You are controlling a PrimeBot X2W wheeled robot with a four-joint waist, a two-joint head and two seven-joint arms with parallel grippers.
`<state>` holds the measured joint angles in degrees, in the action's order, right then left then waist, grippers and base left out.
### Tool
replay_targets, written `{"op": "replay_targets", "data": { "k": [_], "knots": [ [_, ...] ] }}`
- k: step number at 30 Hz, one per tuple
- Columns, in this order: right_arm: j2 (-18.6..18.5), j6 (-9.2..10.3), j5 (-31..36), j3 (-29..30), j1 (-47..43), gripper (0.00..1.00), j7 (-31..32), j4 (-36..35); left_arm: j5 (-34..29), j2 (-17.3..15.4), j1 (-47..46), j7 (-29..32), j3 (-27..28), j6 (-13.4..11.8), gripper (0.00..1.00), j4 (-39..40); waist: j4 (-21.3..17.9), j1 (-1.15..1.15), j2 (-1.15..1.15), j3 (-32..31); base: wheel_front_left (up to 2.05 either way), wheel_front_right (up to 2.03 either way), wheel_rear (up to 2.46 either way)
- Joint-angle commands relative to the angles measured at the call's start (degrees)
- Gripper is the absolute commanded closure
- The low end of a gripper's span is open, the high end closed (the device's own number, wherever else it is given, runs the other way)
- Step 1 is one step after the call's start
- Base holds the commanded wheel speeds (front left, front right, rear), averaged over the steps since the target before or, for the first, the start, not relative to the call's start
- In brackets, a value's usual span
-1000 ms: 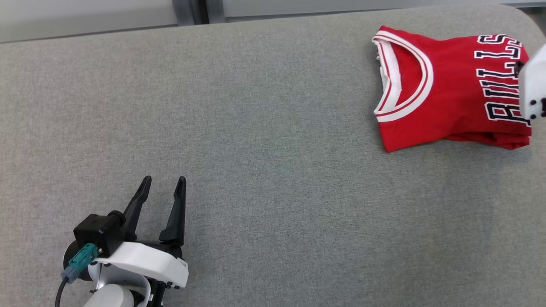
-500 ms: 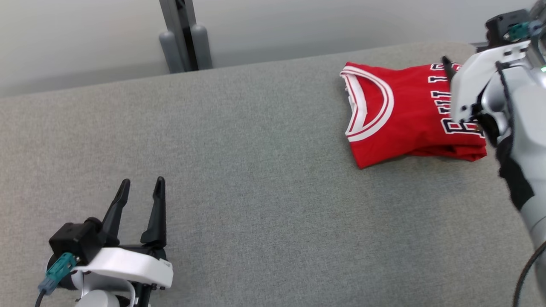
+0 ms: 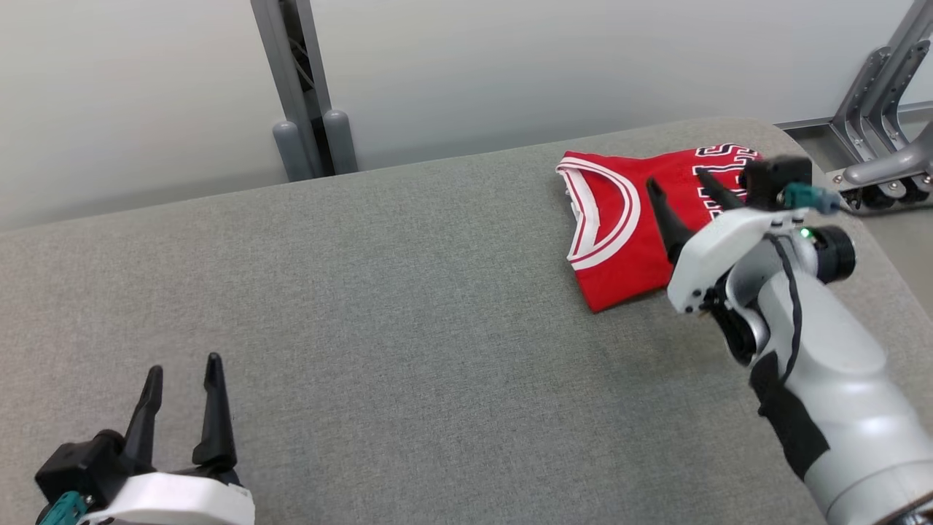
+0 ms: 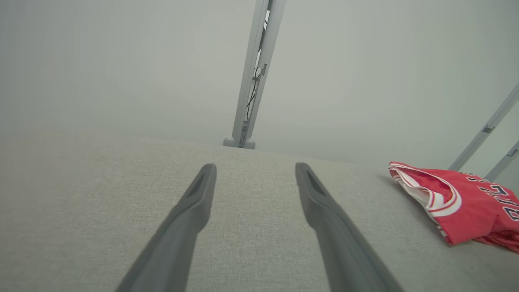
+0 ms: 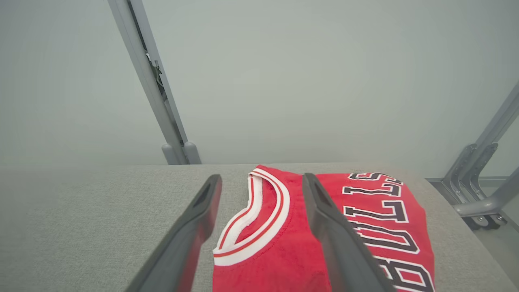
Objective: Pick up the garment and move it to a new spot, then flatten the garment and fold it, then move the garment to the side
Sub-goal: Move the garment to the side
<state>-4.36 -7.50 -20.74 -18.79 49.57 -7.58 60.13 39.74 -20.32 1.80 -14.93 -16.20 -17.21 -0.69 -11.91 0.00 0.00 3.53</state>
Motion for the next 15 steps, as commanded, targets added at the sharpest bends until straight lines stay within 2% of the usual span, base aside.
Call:
{"op": "replay_targets", "data": {
  "k": [1, 7, 15],
  "knots": [
    [-0.37, 0.02, -0.49, -0.16, -1.28, 0.00, -0.95, -1.02, -0.68, -0.02, 0.50, -0.29, 0.67, 0.11, 0.00, -0.05, -0.07, 0.00, 0.00, -0.09, 0.00, 0.00, 0.00],
    [-0.28, 0.02, -0.60, 0.47, -9.26, 0.00, -5.07, -8.64, -2.98, 1.33, 2.92, -0.28, 4.21, 1.06, 0.00, 0.32, 0.05, 0.00, 0.00, -0.43, 0.00, 0.00, 0.00],
    [0.83, 0.02, 4.45, 6.91, -21.29, 0.00, -5.83, -20.83, -5.27, 3.36, 5.17, -0.30, 6.41, 2.04, 0.00, -0.10, 1.38, 0.00, 0.00, -1.08, 0.00, 0.00, 0.00]
  ]
}}
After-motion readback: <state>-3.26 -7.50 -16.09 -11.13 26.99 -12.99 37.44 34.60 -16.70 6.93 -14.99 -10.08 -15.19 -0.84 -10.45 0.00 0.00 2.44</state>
